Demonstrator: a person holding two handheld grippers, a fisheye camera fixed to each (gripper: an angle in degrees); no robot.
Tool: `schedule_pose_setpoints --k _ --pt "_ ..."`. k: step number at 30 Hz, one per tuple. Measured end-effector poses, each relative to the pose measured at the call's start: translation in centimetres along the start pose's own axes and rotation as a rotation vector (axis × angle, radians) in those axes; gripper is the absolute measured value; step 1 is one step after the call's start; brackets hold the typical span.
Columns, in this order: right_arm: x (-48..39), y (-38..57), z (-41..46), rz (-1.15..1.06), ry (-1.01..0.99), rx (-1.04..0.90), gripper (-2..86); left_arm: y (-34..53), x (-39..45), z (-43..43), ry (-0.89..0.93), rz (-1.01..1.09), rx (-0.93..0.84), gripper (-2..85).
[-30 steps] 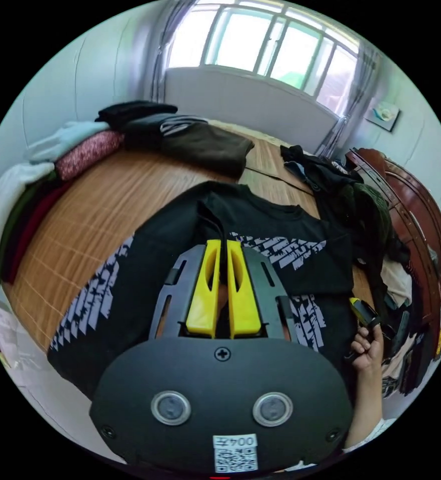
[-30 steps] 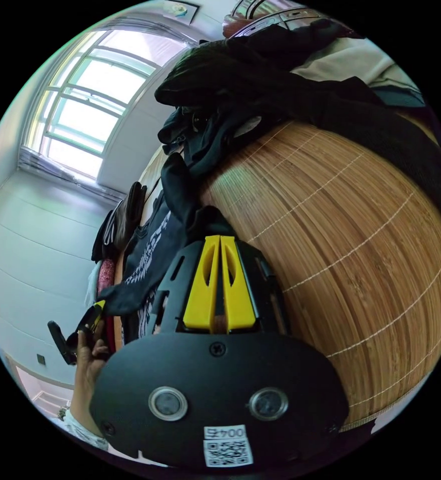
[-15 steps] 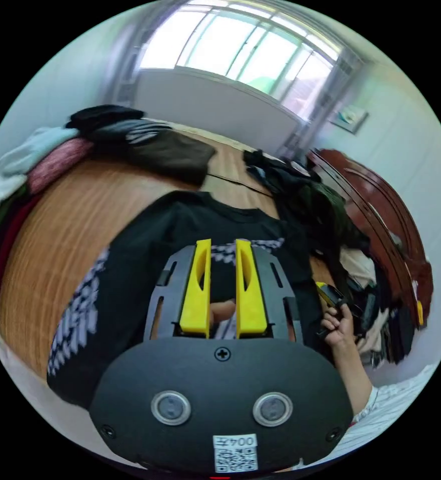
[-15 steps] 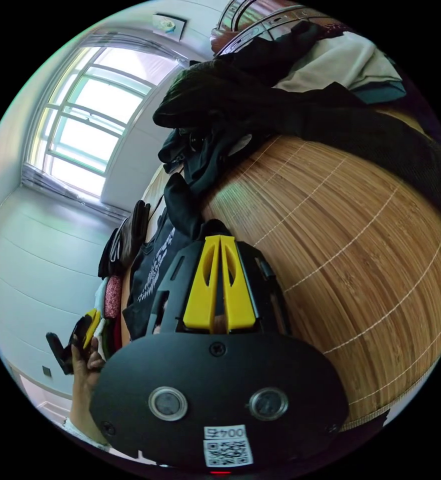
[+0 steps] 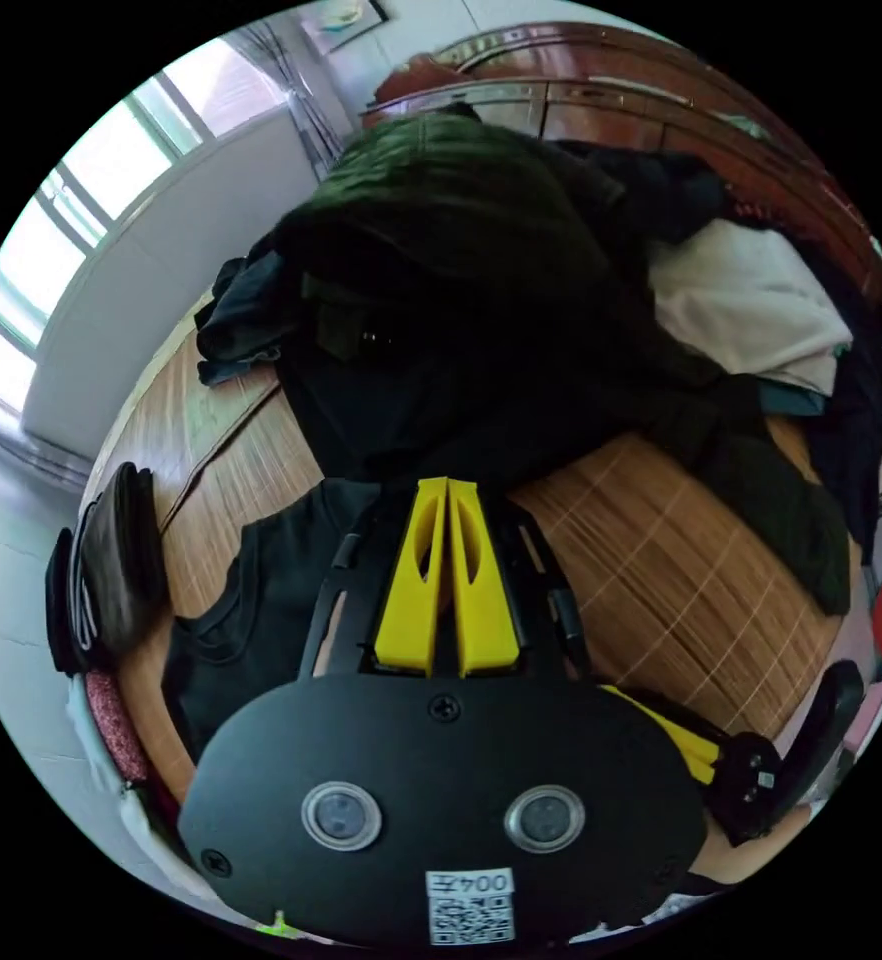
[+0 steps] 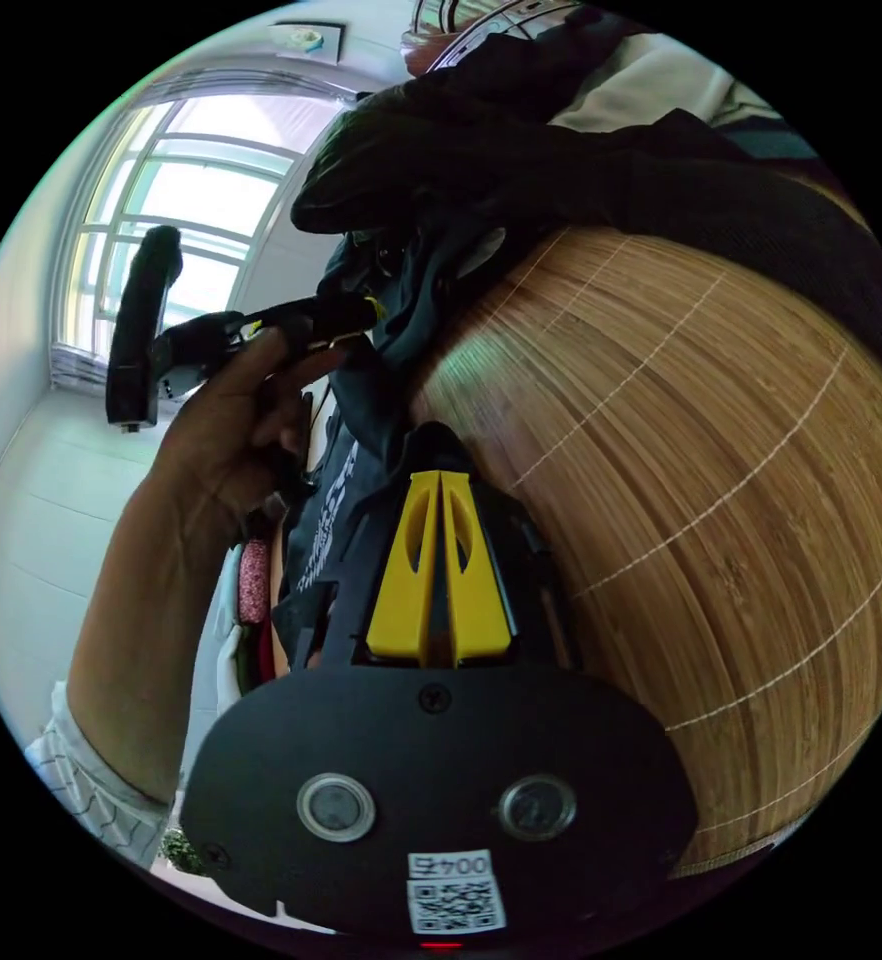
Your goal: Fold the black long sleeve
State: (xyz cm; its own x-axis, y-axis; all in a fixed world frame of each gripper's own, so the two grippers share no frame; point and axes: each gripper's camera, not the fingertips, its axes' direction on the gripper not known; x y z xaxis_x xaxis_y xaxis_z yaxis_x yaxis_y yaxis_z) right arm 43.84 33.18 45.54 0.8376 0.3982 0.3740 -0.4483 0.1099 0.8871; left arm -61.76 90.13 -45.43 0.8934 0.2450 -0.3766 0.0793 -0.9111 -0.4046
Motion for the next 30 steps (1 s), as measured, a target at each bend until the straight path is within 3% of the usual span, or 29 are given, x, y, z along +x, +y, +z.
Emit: schedule_pose_setpoints --k 6,11,16,18,20,25,30 --pt "0.9 -0.8 0.1 0.048 -0.033 -0.025 -0.8 1.5 -5.0 -0.5 -0.026 -0.072 0.125 5.1" --pt "1.3 -0.8 0.3 0.075 -0.052 -0.026 -0.7 0.9 -9.0 4.1 0.145 -0.053 -0.115 11.8" --pt "1.4 -0.6 0.7 0.082 -0.067 -0.028 -0.7 -0.1 -8.8 6.7 0.14 0.009 -0.211 5.2" --pt "1.3 -0.5 0.8 0.078 -0.053 -0.02 -0.7 -0.2 -10.0 6.7 0.192 -0.031 -0.143 3.4" --pt "0.8 -0.1 0.8 0.064 -0.004 0.017 -0.7 0.6 -13.0 7.4 0.334 -0.199 -0.011 2.7" --pt "0.5 0.5 1.1 0.059 0.044 0.054 -0.7 3.6 -17.1 13.1 0.64 -0.46 0.011 3.8" --pt "0.5 1.2 1.8 0.054 0.034 0.062 -0.8 6.3 -20.7 9.4 0.87 -0.564 0.366 6.7"
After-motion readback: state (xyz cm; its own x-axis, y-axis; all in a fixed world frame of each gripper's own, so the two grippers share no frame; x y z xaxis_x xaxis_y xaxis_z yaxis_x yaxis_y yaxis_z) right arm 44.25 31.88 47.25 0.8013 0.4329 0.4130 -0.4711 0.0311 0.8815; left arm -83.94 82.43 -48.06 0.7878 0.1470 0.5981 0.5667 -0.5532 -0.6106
